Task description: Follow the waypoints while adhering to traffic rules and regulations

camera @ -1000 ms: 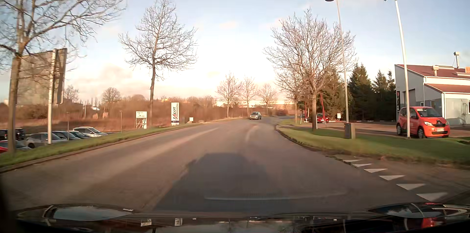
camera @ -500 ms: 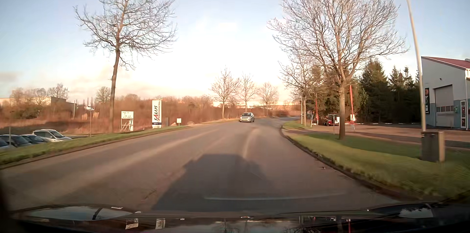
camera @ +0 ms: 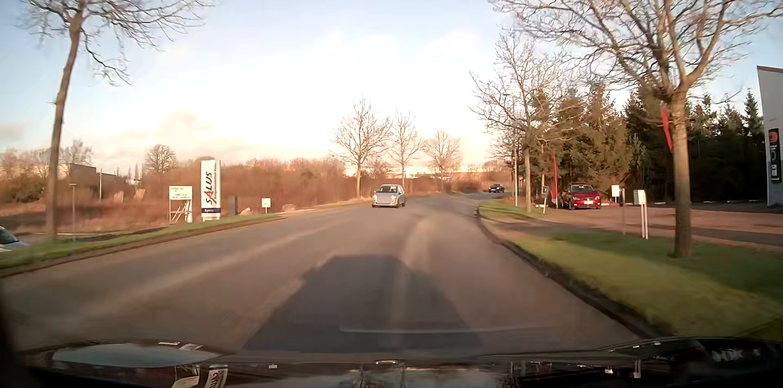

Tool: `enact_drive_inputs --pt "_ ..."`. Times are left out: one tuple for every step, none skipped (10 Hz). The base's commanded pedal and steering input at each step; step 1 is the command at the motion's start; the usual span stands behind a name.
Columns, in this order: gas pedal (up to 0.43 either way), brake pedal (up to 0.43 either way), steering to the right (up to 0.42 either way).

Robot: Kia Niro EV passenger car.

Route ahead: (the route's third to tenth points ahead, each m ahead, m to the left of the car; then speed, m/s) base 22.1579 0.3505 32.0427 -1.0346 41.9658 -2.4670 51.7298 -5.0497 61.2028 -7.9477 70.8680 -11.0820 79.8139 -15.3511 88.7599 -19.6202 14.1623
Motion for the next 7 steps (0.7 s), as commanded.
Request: enact_drive_inputs --pt "0.169 0.000 0.015" --pt "0.169 0.000 0.018" --pt "0.169 0.000 0.018" --pt "0.169 0.000 0.018" --pt "0.169 0.000 0.018" --pt "0.169 0.000 0.018" --pt "0.169 0.000 0.020"
